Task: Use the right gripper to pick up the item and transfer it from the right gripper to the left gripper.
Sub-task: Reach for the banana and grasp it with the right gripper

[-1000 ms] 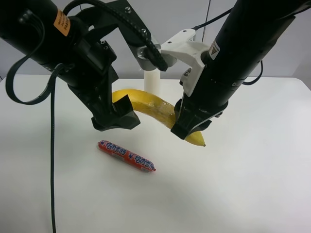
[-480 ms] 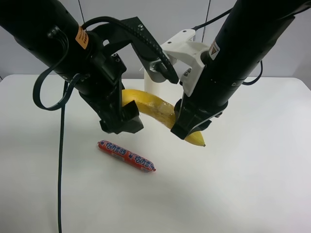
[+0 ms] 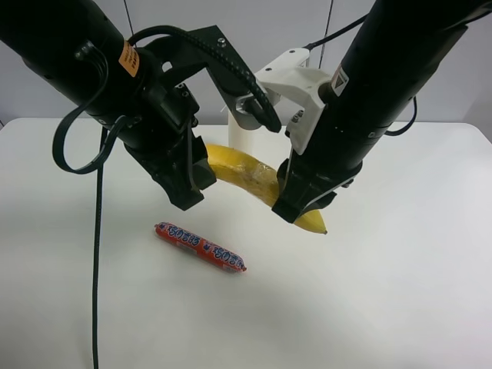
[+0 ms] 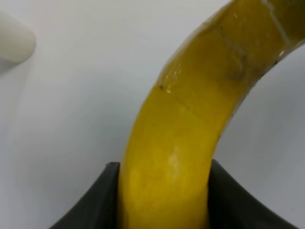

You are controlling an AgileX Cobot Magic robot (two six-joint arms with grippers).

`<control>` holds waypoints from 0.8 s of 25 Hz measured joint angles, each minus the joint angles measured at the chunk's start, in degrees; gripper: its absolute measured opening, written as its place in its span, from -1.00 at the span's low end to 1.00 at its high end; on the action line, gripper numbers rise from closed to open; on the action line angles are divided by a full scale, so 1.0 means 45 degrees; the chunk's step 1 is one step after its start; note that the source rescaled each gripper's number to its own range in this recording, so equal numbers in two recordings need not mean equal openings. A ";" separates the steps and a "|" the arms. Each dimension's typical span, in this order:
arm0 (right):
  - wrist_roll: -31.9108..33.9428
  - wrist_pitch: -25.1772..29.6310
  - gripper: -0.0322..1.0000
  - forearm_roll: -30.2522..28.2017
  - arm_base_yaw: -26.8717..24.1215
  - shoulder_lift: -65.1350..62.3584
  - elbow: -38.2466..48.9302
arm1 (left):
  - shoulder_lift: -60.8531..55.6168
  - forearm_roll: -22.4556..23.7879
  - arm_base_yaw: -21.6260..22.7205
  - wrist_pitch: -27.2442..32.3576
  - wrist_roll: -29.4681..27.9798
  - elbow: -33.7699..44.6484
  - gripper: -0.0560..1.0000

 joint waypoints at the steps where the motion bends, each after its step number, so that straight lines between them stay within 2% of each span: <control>1: 0.0000 0.0000 -0.94 0.0000 0.0000 0.0000 0.0000 | 0.0000 0.0000 0.0000 0.0000 0.0000 0.0000 -0.86; 2: -0.0012 0.0000 -0.90 0.0000 0.0000 0.0000 0.0000 | 0.0000 0.0000 0.0000 0.0000 0.0006 0.0000 -0.86; 3: -0.0012 -0.0022 -0.75 0.0013 0.0000 0.0000 0.0000 | 0.0000 -0.0030 0.0000 0.0000 0.0017 0.0000 -0.86; 5: -0.0012 -0.0167 0.09 0.0040 0.0000 0.0000 0.0000 | 0.0000 -0.0043 0.0000 0.0000 0.0046 0.0000 -0.86; 6: -0.0012 -0.0167 0.41 0.0052 0.0000 0.0000 0.0000 | 0.0000 -0.0043 0.0000 0.0000 0.0058 0.0000 -0.86; 7: -0.0024 -0.0167 0.65 0.0052 0.0000 0.0000 0.0000 | 0.0000 -0.0043 0.0000 0.0000 0.0058 0.0000 -0.86; 8: -0.0024 -0.0189 0.79 0.0052 0.0000 0.0000 0.0000 | 0.0000 -0.0043 0.0000 0.0000 0.0058 0.0000 -0.86; 12: -0.0024 -0.0117 0.96 0.0052 0.0000 0.0000 0.0000 | 0.0000 -0.0043 0.0000 0.0000 0.0058 0.0000 -0.86; 14: -0.0024 0.0384 0.98 0.0038 0.0000 0.0000 -0.0216 | 0.0000 -0.0043 0.0000 0.0000 0.0058 0.0000 -0.86; 17: -0.0012 0.1819 0.99 -0.0015 0.0000 0.0000 -0.0947 | 0.0000 -0.0043 0.0000 0.0000 0.0058 0.0000 -0.86; 20: 0.0140 0.2198 0.99 -0.0040 0.0000 -0.0047 -0.1535 | 0.0000 -0.0043 0.0000 0.0012 0.0058 0.0000 -0.86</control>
